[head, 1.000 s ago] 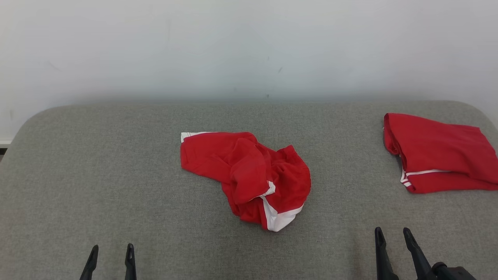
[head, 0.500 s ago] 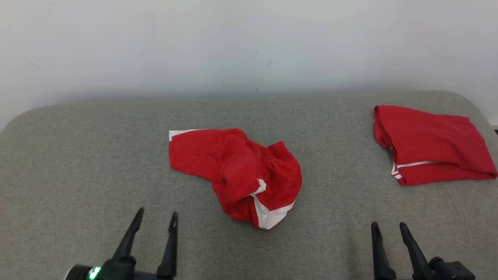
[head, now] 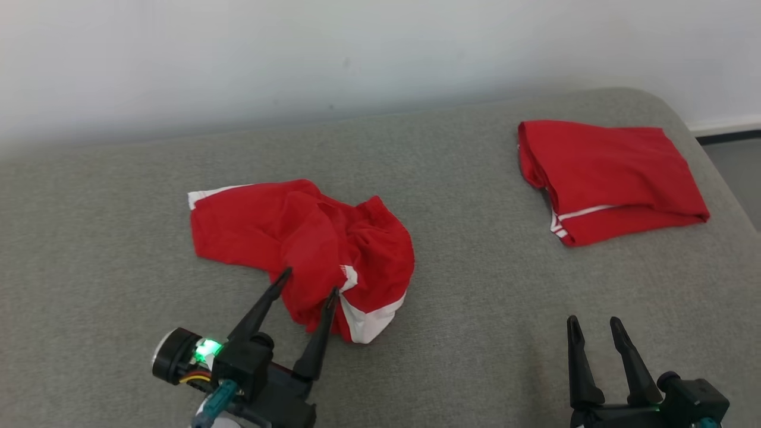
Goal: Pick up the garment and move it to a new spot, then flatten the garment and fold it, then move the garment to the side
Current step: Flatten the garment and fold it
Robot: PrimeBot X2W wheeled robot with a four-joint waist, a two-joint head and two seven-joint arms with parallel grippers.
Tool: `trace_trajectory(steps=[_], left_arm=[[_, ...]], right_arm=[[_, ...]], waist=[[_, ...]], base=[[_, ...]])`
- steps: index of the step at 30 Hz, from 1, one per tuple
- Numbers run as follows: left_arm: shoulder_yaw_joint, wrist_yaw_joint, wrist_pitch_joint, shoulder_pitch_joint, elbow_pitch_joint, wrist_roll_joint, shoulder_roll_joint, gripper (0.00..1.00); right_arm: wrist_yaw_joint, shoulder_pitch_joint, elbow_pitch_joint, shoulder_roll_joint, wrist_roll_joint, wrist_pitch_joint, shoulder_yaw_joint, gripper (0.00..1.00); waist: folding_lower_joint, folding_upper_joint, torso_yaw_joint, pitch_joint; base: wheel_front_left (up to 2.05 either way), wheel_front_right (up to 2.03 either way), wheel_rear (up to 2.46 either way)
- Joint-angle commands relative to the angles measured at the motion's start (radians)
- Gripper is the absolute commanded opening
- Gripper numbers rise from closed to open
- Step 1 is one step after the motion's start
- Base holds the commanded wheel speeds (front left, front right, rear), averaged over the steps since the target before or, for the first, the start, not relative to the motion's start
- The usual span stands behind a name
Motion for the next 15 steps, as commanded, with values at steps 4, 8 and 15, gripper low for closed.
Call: trace_trajectory(steps=[4, 8, 15], left_arm=[[0.006, 0.002, -0.003, -0.046, 0.082, 0.015, 0.011, 1.0], [-0.014, 0.002, -0.003, -0.072, 0.151, 0.011, 0.018, 1.0], [0.027, 0.002, -0.003, -0.11, 0.214, -0.006, -0.003, 0.0]], right_arm=[[0.0, -0.022, 0.0, 0.0, 0.012, 0.0, 0.002, 1.0], [0.0, -0.031, 0.001, 0.001, 0.015, 0.0, 0.006, 1.0], [0.0, -0.021, -0.001, 0.001, 0.003, 0.0, -0.003, 1.0]], waist=[[-0.0001, -0.0001, -0.067, 0.049], [-0.0001, -0.0001, -0.089, 0.055], [-0.0001, -0.0001, -0.096, 0.043]], base=[[0.0, 0.0, 0.0], [0.0, 0.0, 0.0], [0.0, 0.0, 0.0]])
